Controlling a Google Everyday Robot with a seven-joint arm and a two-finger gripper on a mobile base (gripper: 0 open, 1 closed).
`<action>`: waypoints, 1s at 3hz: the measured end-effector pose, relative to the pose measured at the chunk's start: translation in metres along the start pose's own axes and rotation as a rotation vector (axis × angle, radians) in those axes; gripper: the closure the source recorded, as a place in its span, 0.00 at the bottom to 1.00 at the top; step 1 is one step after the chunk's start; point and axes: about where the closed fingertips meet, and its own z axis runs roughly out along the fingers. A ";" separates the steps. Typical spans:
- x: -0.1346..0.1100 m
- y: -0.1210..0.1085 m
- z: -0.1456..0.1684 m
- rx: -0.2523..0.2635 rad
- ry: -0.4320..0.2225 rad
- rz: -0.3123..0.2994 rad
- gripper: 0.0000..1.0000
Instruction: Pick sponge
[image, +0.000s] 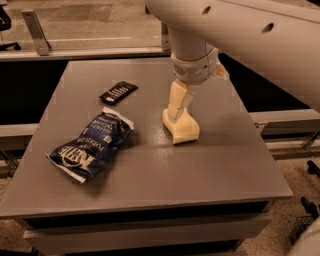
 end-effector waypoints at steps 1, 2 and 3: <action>-0.004 0.011 0.002 -0.017 0.009 -0.007 0.00; -0.005 0.025 0.012 -0.031 0.025 -0.013 0.00; -0.001 0.039 0.024 -0.047 0.049 -0.017 0.00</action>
Offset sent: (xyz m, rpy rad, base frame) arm -0.0247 0.0250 -0.0373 -0.0164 0.1065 -0.0041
